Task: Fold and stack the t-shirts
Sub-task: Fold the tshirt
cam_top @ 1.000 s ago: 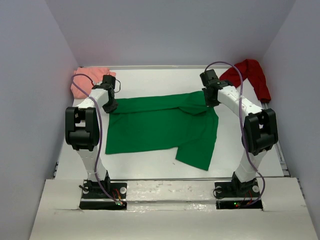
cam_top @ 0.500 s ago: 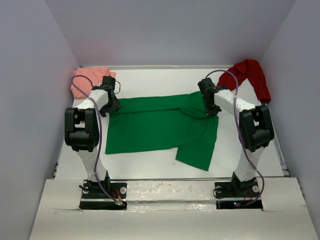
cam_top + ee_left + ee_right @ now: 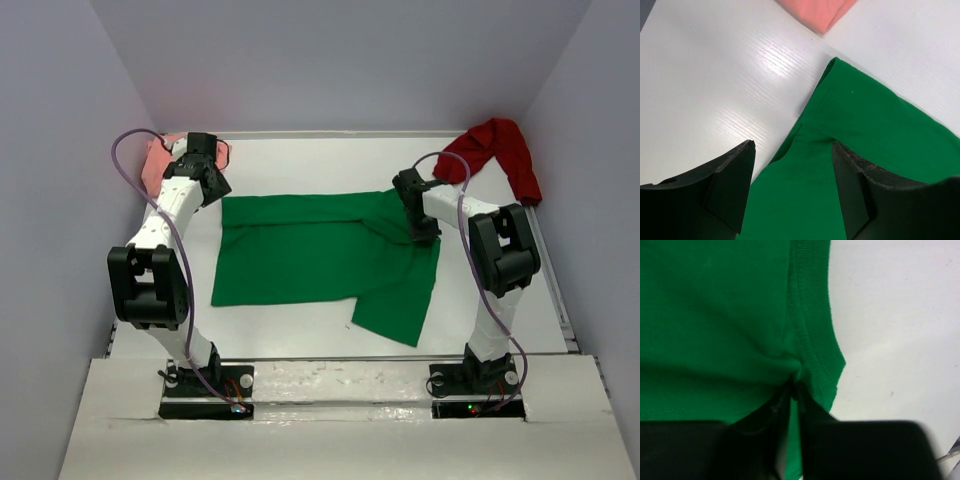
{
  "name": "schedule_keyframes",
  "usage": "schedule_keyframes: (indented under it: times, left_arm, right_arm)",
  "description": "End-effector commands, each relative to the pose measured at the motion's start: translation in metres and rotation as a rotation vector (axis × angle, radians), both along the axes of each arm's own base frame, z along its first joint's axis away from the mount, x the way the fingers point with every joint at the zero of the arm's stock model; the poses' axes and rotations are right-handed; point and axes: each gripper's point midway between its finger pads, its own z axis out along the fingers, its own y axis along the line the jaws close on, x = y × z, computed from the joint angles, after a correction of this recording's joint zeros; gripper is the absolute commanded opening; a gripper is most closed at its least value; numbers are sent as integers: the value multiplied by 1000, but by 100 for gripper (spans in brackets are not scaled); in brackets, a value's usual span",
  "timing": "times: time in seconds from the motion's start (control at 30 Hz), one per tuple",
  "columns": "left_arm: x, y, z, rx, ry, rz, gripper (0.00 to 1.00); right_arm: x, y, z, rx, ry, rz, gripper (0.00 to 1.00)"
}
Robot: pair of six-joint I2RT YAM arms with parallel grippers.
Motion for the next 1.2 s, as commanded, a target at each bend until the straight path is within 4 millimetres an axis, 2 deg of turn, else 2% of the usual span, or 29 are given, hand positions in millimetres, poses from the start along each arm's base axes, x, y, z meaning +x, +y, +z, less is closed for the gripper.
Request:
schedule_keyframes:
  times: [0.0, 0.03, 0.1, 0.17, 0.2, 0.27, 0.3, 0.43, 0.47, 0.53, 0.57, 0.63, 0.67, 0.7, 0.73, 0.8, 0.83, 0.87, 0.9, 0.97, 1.0, 1.17]
  left_arm:
    - [3, 1, 28, 32, -52, -16, 72]
    - [4, -1, 27, 27, -54, -21, 72]
    - [5, -5, 27, 25, -59, -31, 72]
    - [5, -8, 27, 23, -66, -38, 72]
    - [6, -14, 29, 25, -74, -49, 72]
    - [5, -19, 32, 33, -88, -56, 72]
    - [6, -29, 34, 32, -98, -77, 72]
    - [1, -50, 43, 32, -114, -111, 72]
    - [-4, -61, 47, 55, -118, -130, 72]
    - [-10, -74, 54, 73, -147, -157, 72]
    - [-12, -77, 55, 78, -155, -160, 72]
    - [-13, -82, 53, 57, -161, -184, 71]
    - [-10, -89, 50, 32, -157, -217, 63]
    - [-4, -93, 46, 37, -146, -242, 40]
    - [0, -99, 41, 12, -128, -268, 0]
    - [8, -102, 32, -36, -94, -284, 0]
    - [16, -116, 22, -99, -68, -339, 0]
    - [20, -114, 18, -131, -56, -334, 0]
    - [28, -117, 7, -148, -39, -337, 0]
    - [40, -118, 3, -135, -31, -347, 0]
    - [52, -120, -8, -119, 17, -344, 0]
    - [64, -116, -18, -78, 34, -333, 0]
  right_arm:
    - [-1, -4, 5, -33, -35, -32, 28]
    - [1, -4, 13, -30, -52, -27, 31]
    - [6, -6, 25, -38, -89, -27, 43]
    - [8, -4, 40, -42, -114, -8, 45]
    - [12, -7, 59, -58, -153, -14, 47]
    - [18, -9, 83, -63, -200, -11, 48]
    - [28, -6, 107, -44, -260, -13, 48]
    - [25, 5, 152, 11, -339, -6, 48]
    - [24, 5, 156, 20, -352, -3, 48]
    - [18, 6, 160, 33, -390, 13, 47]
    - [18, 7, 159, 39, -399, 23, 41]
    - [24, 14, 157, 73, -424, 60, 14]
    - [28, 20, 152, 88, -409, 78, 0]
    - [32, 24, 149, 101, -402, 80, 0]
    - [43, 31, 146, 112, -395, 94, 0]
    - [56, 42, 142, 143, -391, 123, 0]
    - [64, 49, 142, 157, -396, 151, 0]
    - [75, 63, 139, 204, -381, 192, 0]
    - [84, 69, 139, 220, -393, 207, 0]
    - [94, 75, 134, 219, -372, 228, 0]
    - [111, 75, 131, 208, -369, 220, 0]
    - [126, 77, 124, 234, -361, 227, 0]
